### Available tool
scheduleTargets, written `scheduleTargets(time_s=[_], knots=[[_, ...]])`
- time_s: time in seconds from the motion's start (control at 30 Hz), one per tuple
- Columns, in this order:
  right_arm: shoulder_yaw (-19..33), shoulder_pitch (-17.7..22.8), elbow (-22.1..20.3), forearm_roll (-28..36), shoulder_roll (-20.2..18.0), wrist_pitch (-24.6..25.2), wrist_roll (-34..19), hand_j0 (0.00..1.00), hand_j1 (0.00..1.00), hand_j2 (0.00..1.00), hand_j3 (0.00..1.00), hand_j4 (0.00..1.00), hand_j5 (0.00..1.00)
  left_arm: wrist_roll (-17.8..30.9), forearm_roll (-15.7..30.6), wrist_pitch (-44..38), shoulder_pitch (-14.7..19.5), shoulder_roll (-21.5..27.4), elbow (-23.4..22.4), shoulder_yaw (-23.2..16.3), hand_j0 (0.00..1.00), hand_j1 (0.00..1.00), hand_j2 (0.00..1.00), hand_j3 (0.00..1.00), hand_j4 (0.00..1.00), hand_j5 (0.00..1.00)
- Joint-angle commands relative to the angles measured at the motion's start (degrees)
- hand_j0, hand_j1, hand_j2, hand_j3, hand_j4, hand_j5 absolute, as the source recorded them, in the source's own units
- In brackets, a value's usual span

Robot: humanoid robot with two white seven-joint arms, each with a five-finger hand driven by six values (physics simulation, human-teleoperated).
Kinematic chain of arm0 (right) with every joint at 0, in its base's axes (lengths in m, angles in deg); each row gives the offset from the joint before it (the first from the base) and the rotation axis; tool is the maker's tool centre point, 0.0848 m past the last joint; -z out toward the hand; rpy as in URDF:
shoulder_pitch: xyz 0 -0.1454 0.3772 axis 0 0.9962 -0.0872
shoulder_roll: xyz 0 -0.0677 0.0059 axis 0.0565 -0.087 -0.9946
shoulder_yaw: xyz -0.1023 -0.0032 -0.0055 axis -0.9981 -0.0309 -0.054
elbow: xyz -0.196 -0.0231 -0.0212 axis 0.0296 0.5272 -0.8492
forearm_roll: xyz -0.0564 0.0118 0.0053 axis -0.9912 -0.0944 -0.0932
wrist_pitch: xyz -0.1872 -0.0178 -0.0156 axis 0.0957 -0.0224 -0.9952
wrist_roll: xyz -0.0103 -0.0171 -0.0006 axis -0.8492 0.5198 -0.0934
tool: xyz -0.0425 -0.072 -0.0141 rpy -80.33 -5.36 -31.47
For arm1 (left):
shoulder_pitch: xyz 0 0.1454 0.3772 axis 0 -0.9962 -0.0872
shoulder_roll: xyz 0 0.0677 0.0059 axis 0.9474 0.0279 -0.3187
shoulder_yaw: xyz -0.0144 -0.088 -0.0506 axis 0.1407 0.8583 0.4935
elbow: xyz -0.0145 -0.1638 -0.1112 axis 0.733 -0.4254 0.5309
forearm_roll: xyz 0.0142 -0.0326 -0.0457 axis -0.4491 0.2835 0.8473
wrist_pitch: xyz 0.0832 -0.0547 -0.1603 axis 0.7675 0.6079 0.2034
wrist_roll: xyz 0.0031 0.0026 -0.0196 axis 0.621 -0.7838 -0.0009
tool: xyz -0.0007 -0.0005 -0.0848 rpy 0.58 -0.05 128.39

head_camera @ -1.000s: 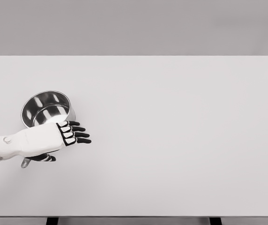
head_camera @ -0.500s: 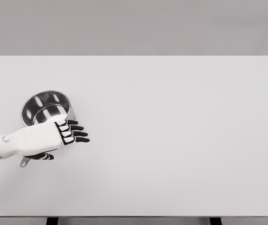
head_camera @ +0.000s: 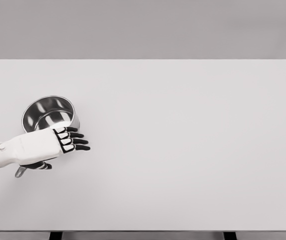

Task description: Rotate pot handle

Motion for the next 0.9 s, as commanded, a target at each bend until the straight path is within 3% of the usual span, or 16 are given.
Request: scheduleTargets(time_s=[0.0,0.87], knots=[[0.0,0.0,0.0,0.0,0.0,0.0,0.0,1.0,1.0,1.0,1.0,1.0,1.0,0.0,0.4,0.0,0.0,0.1,-0.4,0.1,1.0,1.0,1.0,1.0,1.0,1.0],[0.0,0.0,0.0,0.0,0.0,0.0,0.0,1.0,1.0,1.0,1.0,1.0,1.0,-0.1,1.0,0.0,-0.1,1.6,-3.2,3.0,1.0,1.0,1.0,1.0,1.0,1.0]])
